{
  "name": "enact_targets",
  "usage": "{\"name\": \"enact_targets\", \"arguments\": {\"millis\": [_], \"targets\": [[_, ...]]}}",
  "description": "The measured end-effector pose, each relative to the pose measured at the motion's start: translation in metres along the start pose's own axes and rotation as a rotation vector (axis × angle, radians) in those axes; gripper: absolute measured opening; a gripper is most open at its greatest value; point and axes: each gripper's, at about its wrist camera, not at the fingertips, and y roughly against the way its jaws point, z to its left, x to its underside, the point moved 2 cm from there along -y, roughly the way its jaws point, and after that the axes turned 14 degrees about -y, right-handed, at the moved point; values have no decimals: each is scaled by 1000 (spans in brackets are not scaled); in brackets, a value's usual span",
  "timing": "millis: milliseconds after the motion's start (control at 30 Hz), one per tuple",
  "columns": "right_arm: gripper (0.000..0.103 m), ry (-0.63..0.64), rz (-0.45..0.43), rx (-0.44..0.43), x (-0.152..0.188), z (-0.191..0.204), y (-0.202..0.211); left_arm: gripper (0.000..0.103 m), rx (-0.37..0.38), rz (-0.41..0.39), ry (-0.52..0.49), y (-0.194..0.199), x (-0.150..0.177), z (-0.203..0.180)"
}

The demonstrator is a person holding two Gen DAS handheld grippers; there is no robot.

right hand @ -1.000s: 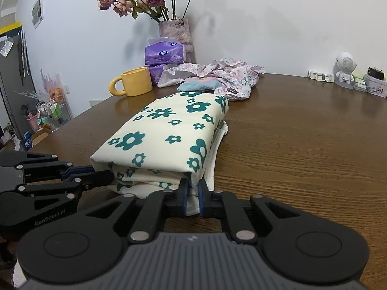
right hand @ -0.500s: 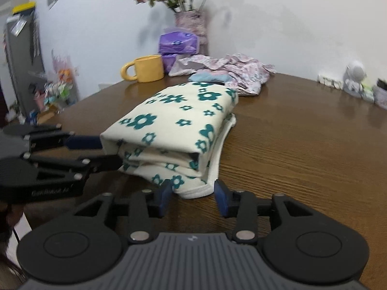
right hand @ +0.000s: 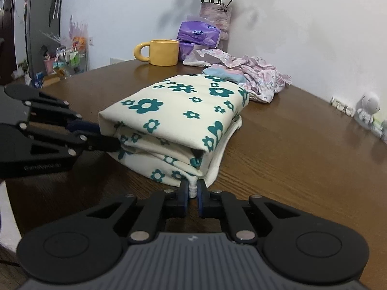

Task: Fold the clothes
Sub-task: 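Open both grippers and lift them off the flowered bundle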

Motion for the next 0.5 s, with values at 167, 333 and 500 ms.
{"name": "enact_targets", "arguments": {"millis": [167, 333, 500], "targets": [[27, -13, -14, -21, -1, -5, 5, 25, 8, 10, 9, 3, -1, 0], [21, -43, -12, -57, -3, -7, 2, 14, -3, 22, -10, -1, -1, 0], [19, -53, 10, -135, 0, 2, 5, 10, -51, 51, -20, -7, 0, 15]]}}
